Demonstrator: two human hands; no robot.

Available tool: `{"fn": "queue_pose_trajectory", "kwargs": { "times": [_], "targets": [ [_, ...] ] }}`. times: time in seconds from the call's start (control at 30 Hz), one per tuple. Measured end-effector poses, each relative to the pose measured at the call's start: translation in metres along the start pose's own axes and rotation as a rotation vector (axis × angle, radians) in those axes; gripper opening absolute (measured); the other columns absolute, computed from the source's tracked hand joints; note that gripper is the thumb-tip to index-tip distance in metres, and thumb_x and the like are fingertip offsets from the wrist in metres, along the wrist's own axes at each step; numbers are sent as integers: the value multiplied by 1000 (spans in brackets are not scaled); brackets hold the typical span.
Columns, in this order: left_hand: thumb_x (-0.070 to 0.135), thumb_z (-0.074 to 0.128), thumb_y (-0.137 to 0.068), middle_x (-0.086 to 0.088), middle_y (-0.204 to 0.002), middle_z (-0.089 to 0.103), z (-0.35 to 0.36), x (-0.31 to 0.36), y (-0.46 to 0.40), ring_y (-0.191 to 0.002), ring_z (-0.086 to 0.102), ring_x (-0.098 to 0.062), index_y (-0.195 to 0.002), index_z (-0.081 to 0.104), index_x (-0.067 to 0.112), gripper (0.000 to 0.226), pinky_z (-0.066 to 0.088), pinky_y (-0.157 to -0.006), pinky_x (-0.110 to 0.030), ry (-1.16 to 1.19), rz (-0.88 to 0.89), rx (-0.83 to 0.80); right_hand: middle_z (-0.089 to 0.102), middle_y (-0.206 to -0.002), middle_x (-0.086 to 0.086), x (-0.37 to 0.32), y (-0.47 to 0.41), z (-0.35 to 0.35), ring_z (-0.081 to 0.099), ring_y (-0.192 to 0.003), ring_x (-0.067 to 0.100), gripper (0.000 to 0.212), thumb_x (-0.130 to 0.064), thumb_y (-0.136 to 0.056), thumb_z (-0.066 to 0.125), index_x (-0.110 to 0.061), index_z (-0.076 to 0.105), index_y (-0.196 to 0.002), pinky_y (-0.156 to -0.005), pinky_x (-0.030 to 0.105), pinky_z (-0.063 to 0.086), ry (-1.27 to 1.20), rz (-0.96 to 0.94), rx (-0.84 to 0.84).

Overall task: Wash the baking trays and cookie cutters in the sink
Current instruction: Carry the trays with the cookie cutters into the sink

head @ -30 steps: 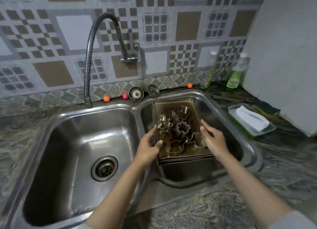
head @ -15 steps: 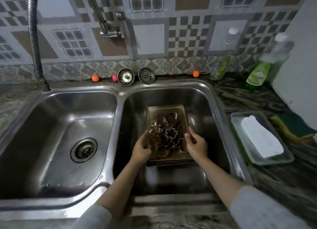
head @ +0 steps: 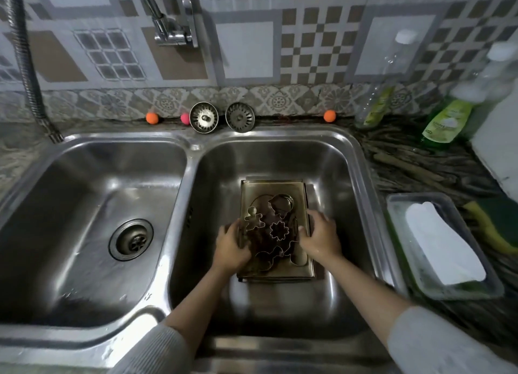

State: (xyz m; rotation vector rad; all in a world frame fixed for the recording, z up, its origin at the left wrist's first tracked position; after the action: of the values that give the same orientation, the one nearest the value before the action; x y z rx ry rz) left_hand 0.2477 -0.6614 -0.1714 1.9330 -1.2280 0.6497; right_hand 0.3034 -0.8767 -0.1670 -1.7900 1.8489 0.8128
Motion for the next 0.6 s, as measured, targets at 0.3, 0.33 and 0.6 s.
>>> {"fn": "queue_pose_trajectory", "kwargs": {
  "times": [0.3, 0.33, 0.6],
  "targets": [
    [54, 72, -74, 0, -160, -2, 4, 18, -11, -146, 0, -28, -149, 16, 42, 94, -4, -113, -60, -711, 267, -318, 14, -157, -1, -41, -29, -6, 18, -137, 27, 90, -28, -73, 73, -44, 22, -145, -109, 44, 24, 786, -497, -646],
    [51, 71, -76, 0, -159, 5, 4, 18, -12, -145, 5, -28, -148, 22, 41, 87, -3, -113, -60, -723, 278, -292, 22, -153, -1, -41, -31, -4, 23, -134, 26, 86, -28, -74, 72, -43, 26, -144, -107, 42, 27, 808, -519, -636],
    [39, 55, -89, 6, -140, 45, -3, 15, -16, -130, 35, -20, -133, 52, 38, 44, 23, -110, -41, -805, 379, -130, 51, -121, -1, -30, -31, 0, 42, -117, 19, 48, -28, -83, 67, -32, 51, -129, -96, 33, 36, 735, -606, -531]
  ]
}}
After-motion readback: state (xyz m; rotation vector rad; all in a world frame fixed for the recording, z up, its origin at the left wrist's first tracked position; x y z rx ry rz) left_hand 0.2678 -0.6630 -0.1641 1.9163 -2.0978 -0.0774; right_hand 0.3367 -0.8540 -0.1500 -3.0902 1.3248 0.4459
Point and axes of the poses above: each hand's wrist, its own y-axis away from the middle knuckle, its own z-axis out of the palm, x = y × z, the point moved 1 cm from there along -y, towards the middle knuckle
